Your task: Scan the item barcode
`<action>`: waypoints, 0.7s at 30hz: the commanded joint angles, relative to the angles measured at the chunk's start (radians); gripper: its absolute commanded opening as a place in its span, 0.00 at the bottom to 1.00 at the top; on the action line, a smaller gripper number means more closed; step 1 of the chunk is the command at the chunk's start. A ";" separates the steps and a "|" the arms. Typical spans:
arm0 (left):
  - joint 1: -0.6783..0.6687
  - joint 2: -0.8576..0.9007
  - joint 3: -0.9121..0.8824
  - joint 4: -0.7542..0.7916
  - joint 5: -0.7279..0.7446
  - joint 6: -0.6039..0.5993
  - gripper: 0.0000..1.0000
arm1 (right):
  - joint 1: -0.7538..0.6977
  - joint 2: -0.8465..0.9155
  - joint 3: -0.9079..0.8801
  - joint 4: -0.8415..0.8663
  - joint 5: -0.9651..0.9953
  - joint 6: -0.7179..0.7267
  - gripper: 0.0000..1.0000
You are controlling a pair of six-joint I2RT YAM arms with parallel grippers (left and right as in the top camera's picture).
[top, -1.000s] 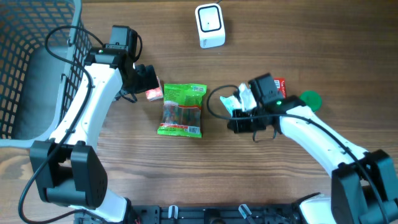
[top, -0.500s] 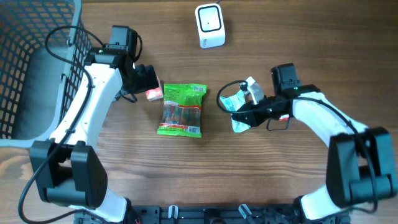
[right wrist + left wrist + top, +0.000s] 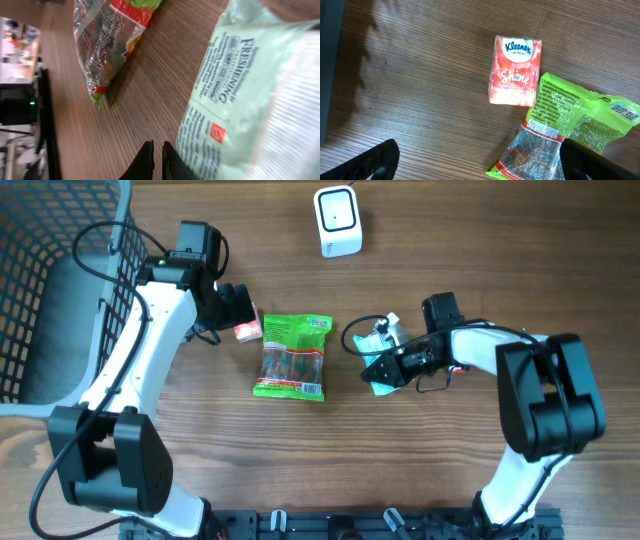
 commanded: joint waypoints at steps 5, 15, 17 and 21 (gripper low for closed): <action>0.001 -0.013 0.013 0.000 0.001 0.012 1.00 | -0.007 0.080 0.024 -0.047 0.019 0.044 0.10; 0.001 -0.013 0.013 0.000 0.001 0.012 1.00 | -0.010 -0.092 0.176 -0.327 0.006 -0.026 0.15; 0.001 -0.013 0.013 0.000 0.001 0.012 1.00 | -0.012 -0.089 0.154 -0.325 0.089 -0.027 0.14; 0.001 -0.013 0.013 0.000 0.001 0.012 1.00 | -0.014 -0.070 0.082 -0.267 0.116 -0.026 0.12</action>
